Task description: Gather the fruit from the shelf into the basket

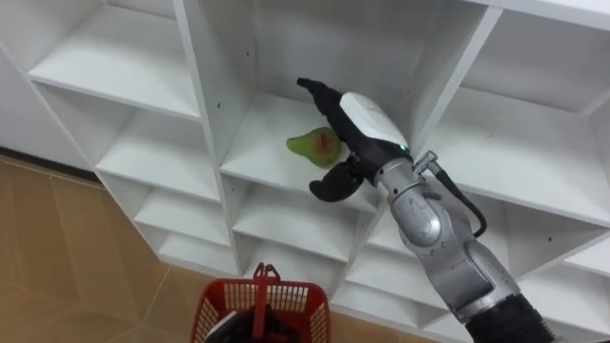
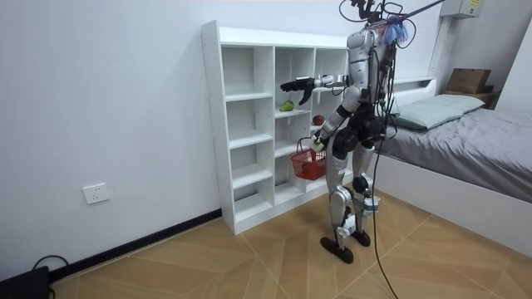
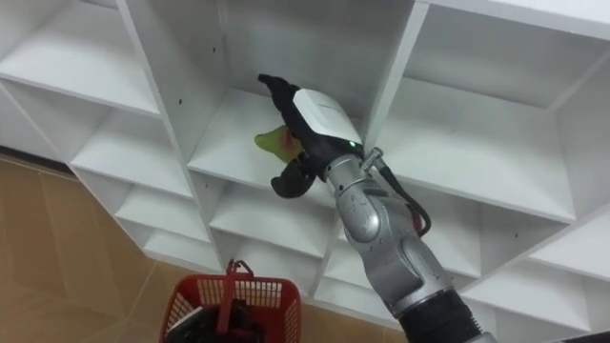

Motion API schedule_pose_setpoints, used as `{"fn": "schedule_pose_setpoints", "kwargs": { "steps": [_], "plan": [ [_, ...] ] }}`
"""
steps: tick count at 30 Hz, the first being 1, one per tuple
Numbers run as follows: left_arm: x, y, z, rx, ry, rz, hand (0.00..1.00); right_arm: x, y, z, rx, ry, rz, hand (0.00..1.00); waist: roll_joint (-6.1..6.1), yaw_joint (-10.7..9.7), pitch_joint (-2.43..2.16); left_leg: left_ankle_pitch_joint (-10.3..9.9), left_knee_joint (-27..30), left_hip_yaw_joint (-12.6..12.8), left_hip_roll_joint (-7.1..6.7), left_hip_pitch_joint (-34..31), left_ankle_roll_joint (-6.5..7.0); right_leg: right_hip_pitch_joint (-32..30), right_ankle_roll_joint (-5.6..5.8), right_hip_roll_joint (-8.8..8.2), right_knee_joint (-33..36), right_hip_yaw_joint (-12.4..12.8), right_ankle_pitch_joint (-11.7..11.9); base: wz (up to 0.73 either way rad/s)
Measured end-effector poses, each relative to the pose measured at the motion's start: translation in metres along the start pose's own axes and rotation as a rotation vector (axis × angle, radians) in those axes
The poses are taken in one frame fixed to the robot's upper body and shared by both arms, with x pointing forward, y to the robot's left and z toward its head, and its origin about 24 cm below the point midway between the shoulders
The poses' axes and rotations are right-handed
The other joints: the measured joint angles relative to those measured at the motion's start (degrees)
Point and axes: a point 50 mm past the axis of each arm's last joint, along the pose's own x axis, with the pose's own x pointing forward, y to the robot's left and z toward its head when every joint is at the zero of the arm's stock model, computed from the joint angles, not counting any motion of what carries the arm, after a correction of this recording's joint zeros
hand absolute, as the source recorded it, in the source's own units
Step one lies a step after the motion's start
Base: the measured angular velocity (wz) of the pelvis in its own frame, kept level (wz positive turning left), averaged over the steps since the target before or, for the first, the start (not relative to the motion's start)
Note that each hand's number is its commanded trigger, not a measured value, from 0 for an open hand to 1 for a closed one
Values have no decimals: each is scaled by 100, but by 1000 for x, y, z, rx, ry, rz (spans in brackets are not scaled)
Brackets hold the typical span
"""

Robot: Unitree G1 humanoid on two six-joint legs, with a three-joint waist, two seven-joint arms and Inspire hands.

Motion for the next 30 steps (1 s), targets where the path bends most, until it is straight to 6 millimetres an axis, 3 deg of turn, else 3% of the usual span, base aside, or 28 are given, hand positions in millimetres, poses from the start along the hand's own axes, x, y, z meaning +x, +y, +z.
{"fn": "schedule_pose_setpoints", "kwargs": {
  "steps": [7, 21, 30],
  "plan": [
    [1, -1, 3, 4, -8, -3, 100, 11, 3, -17, -71, 85, 42, 0, -60, 122, -13, 5, 3, -23, -7, -10, 5, 0, -1, -10, -1, -29, 1, 1],
    [0, -1, 4, 4, -10, -16, 100, 19, 3, -25, -152, 153, 65, 0, -87, 140, -17, 28, -1, -156, -21, -39, 4, 7, -1, -23, 1, -175, 0, 4],
    [0, 1, 7, 10, -6, -27, 100, 22, 2, -31, -163, 198, 61, 0, -216, 330, -11, 72, 2, -324, -61, -74, 9, 23, -1, -53, -3, -272, 0, 7]
  ]
}}
